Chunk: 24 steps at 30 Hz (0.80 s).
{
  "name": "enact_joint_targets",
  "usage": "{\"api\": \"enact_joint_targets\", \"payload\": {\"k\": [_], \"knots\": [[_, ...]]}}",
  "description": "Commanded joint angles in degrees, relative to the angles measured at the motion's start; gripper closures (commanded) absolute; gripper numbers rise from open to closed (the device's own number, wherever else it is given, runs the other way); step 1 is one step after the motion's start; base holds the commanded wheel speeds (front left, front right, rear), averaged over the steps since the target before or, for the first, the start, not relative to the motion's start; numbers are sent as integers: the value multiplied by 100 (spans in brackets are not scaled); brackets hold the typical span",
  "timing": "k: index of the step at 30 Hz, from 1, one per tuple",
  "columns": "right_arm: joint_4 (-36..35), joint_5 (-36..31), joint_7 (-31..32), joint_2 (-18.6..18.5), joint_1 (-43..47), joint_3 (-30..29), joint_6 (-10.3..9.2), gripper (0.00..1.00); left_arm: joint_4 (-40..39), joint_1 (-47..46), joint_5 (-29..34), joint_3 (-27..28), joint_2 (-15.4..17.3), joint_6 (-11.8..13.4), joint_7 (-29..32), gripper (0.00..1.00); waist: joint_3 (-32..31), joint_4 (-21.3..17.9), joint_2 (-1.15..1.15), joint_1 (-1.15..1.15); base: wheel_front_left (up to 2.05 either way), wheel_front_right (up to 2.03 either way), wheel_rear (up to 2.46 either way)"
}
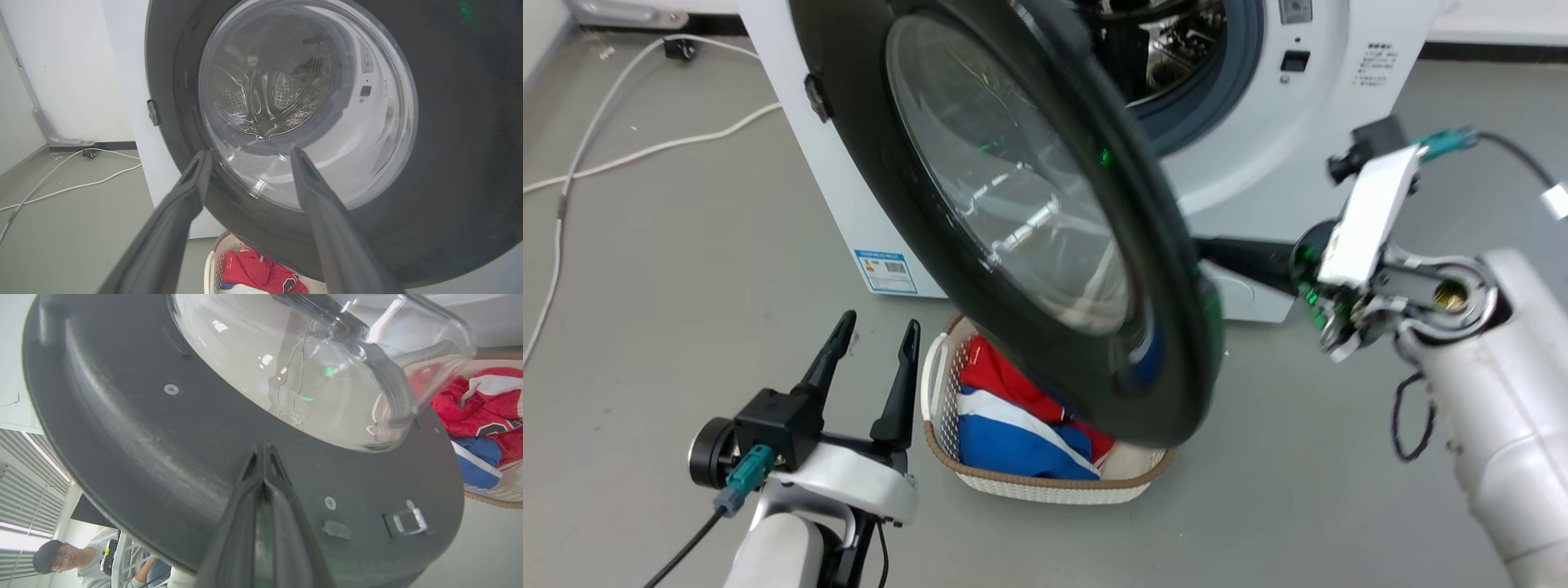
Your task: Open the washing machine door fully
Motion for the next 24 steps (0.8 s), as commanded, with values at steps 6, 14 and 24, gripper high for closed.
{"api": "enact_joint_targets", "payload": {"k": [6,14,24], "knots": [[-703,18,-149,356,705,194,14,100,57,196,-15,-59,-53,4,-15,0,-280,135,0,1,0,0,0],[-945,6,-321,649,954,316,15,100,87,248,-25,-69,-74,4,-15,0,-365,186,0,1,0,0,0],[-1265,-3,-853,879,1429,244,14,100,131,322,8,-74,-83,4,-15,0,-522,72,0,1,0,0,0]]}}
